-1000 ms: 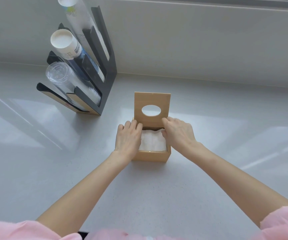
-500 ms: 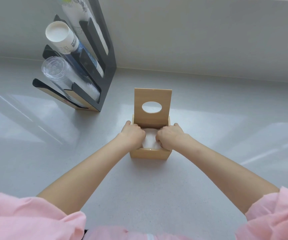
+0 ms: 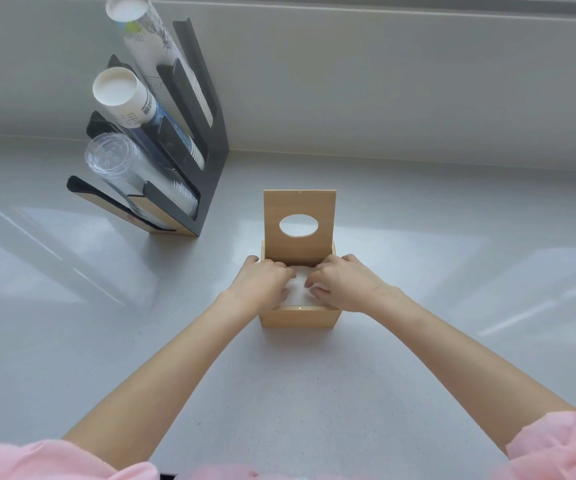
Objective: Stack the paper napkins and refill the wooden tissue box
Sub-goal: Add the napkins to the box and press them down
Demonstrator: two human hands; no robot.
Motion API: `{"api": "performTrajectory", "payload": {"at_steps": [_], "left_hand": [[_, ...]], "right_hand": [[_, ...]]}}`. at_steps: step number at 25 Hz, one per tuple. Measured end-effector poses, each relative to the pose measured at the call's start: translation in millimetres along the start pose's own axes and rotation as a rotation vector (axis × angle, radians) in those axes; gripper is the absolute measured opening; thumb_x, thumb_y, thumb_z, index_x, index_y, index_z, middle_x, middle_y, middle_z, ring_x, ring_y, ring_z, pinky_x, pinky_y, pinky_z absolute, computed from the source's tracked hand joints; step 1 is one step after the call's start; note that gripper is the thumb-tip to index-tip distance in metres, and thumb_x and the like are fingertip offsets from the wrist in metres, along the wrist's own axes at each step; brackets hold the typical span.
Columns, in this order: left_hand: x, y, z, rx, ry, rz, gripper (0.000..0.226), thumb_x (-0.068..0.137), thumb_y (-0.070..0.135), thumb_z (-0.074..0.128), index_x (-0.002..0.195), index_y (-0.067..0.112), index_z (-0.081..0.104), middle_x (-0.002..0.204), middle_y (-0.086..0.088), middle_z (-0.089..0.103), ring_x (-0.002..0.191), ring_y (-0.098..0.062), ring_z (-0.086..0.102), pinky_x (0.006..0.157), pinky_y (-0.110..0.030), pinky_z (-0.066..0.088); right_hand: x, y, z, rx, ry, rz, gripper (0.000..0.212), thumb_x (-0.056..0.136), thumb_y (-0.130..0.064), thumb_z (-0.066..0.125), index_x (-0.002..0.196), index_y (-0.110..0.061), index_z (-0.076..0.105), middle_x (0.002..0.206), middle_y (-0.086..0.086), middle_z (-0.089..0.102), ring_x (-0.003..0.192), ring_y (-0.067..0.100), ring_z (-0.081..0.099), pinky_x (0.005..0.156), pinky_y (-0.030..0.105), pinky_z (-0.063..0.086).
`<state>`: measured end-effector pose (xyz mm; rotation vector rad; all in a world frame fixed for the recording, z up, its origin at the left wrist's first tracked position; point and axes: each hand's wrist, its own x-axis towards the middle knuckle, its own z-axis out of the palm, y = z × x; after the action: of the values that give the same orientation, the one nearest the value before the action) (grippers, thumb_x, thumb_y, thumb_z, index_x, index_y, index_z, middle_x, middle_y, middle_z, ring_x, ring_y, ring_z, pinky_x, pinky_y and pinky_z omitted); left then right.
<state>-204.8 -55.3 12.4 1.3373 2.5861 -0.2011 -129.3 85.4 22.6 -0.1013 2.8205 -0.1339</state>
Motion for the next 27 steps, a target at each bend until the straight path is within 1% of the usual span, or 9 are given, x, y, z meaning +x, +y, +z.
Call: {"api": "performTrajectory", "payload": {"at_steps": [2, 8, 10, 12, 16, 18, 20, 23, 27], "left_hand": [[-4.5, -2.8, -8.3, -0.089, 0.096, -0.009, 0.035, 0.091, 0.018, 0.040, 0.124, 0.019, 0.053, 0.123, 0.000, 0.060, 0.113, -0.023, 0.053, 0.090, -0.034, 0.037], [-16.8, -13.6, -45.4, -0.313, 0.448, -0.105, 0.034, 0.094, 0.021, 0.045, 0.128, 0.019, 0.050, 0.126, 0.001, 0.059, 0.119, -0.021, 0.050, 0.092, -0.036, 0.043], [-15.7, -17.9, -56.3, -0.324, 0.524, -0.114, 0.034, 0.093, 0.021, 0.048, 0.126, 0.017, 0.052, 0.125, 0.001, 0.060, 0.119, -0.020, 0.049, 0.089, -0.035, 0.043], [-11.5, -23.1, -65.1, -0.315, 0.569, -0.115, 0.035, 0.092, 0.020, 0.051, 0.127, 0.014, 0.052, 0.126, -0.001, 0.059, 0.121, -0.022, 0.048, 0.089, -0.035, 0.043], [4.0, -33.1, -76.2, -0.257, 0.522, -0.137, 0.042, 0.092, 0.020, 0.051, 0.133, 0.013, 0.046, 0.134, -0.004, 0.052, 0.127, -0.023, 0.042, 0.096, -0.037, 0.038], [11.8, -36.1, -79.0, -0.218, 0.470, -0.159, 0.045, 0.093, 0.023, 0.049, 0.136, 0.014, 0.041, 0.138, -0.003, 0.048, 0.129, -0.022, 0.040, 0.097, -0.037, 0.036], [19.1, -37.5, -80.4, -0.199, 0.415, -0.175, 0.047, 0.093, 0.026, 0.049, 0.138, 0.016, 0.039, 0.139, -0.002, 0.048, 0.129, -0.022, 0.040, 0.098, -0.037, 0.036], [27.4, -39.5, -82.5, -0.232, 0.343, -0.203, 0.038, 0.093, 0.029, 0.048, 0.130, 0.019, 0.049, 0.129, -0.001, 0.056, 0.120, -0.023, 0.048, 0.091, -0.036, 0.040], [31.1, -38.8, -85.5, -0.293, 0.358, -0.233, 0.027, 0.093, 0.027, 0.049, 0.117, 0.018, 0.057, 0.119, 0.001, 0.063, 0.111, -0.023, 0.053, 0.083, -0.033, 0.041]], "right_hand": [[-8.7, 2.4, -6.6, 0.079, 0.146, 0.018, 0.029, 0.096, -0.022, 0.039, 0.113, -0.021, 0.063, 0.115, -0.003, 0.065, 0.110, 0.021, 0.051, 0.088, 0.032, 0.037], [-18.5, 13.3, -27.6, 0.307, 0.553, 0.162, 0.020, 0.093, -0.017, 0.051, 0.101, -0.013, 0.068, 0.099, 0.005, 0.069, 0.094, 0.027, 0.061, 0.074, 0.034, 0.045], [-14.8, 16.2, -36.3, 0.319, 0.655, 0.188, 0.018, 0.092, -0.017, 0.053, 0.100, -0.013, 0.069, 0.098, 0.006, 0.068, 0.094, 0.027, 0.060, 0.068, 0.029, 0.038], [-8.8, 19.1, -46.2, 0.299, 0.706, 0.188, 0.019, 0.091, -0.017, 0.055, 0.105, -0.014, 0.067, 0.105, 0.006, 0.066, 0.099, 0.027, 0.057, 0.071, 0.028, 0.035], [6.7, 22.0, -63.2, 0.282, 0.640, 0.201, 0.043, 0.090, -0.017, 0.055, 0.133, -0.015, 0.048, 0.136, 0.002, 0.052, 0.124, 0.023, 0.046, 0.092, 0.035, 0.039], [14.1, 21.5, -67.8, 0.305, 0.586, 0.222, 0.051, 0.091, -0.017, 0.054, 0.139, -0.016, 0.039, 0.142, 0.000, 0.046, 0.129, 0.021, 0.042, 0.097, 0.035, 0.038], [21.0, 20.5, -68.7, 0.320, 0.508, 0.242, 0.052, 0.092, -0.018, 0.053, 0.141, -0.017, 0.037, 0.142, 0.001, 0.046, 0.127, 0.021, 0.044, 0.098, 0.034, 0.037], [29.1, 20.1, -68.4, 0.395, 0.457, 0.276, 0.041, 0.092, -0.016, 0.050, 0.133, -0.017, 0.047, 0.132, 0.002, 0.054, 0.119, 0.024, 0.050, 0.094, 0.037, 0.042], [30.2, 23.2, -70.3, 0.453, 0.451, 0.293, 0.033, 0.091, -0.013, 0.050, 0.124, -0.015, 0.056, 0.121, 0.004, 0.059, 0.114, 0.025, 0.052, 0.090, 0.039, 0.046]]}}
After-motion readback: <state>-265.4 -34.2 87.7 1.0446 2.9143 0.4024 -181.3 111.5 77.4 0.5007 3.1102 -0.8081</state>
